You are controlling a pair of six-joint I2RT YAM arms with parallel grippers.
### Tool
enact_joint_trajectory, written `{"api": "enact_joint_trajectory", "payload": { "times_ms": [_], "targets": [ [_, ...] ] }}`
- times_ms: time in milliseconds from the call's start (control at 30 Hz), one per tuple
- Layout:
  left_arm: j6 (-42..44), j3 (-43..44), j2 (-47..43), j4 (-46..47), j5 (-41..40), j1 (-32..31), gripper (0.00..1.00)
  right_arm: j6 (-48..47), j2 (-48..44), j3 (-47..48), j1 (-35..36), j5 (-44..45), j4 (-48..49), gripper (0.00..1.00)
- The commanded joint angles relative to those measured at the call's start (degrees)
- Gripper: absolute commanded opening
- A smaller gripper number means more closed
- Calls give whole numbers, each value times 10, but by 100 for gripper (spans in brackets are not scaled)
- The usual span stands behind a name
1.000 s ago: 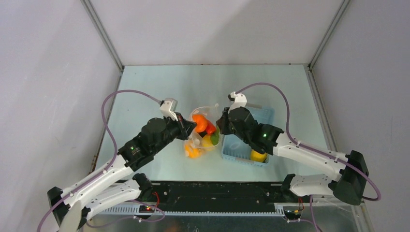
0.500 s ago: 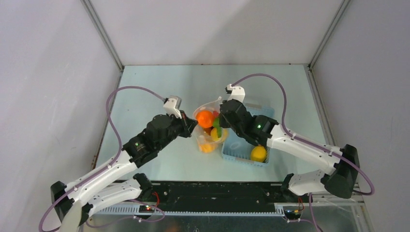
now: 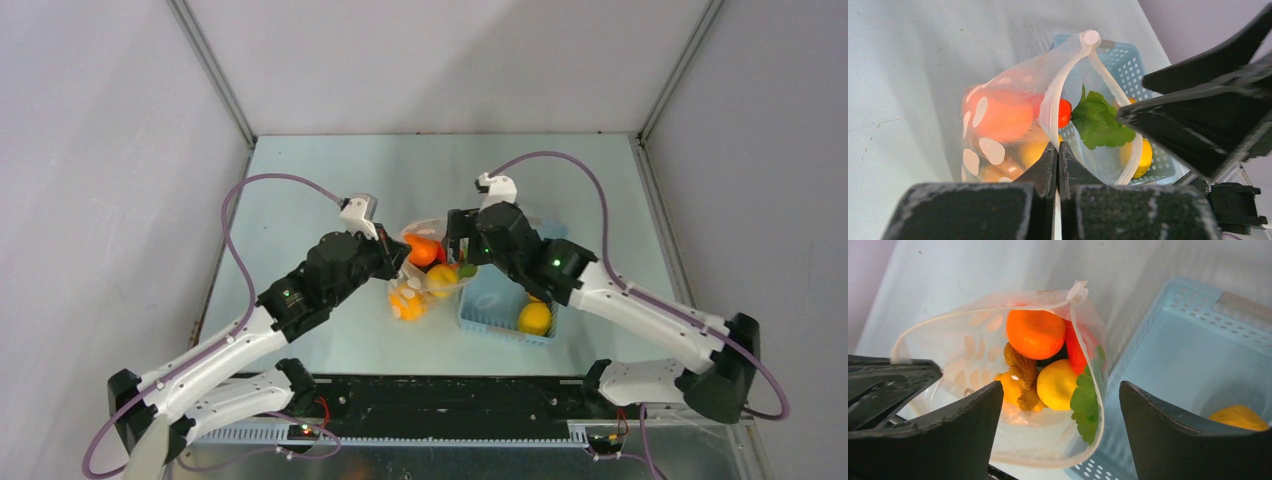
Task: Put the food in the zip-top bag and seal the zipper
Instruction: Adjust the zipper food storage bag at the center of the board, then pick up the fake vegetable from the bin.
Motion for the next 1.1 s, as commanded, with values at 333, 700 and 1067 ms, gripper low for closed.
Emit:
{"api": "enact_joint_trajectory", "payload": {
  "times_ms": [333,700,1067],
  "targets": [
    [-4,17,-3,30,3,5,0,61,-207,-149,-107,60,-115,100],
    [-7,16,-1,24,7,5,0,121,-96,-172,-144,89,-145,99],
    [-9,16,0,25,10,5,0,148,0,-168,-154,106,-128,99]
  ]
}}
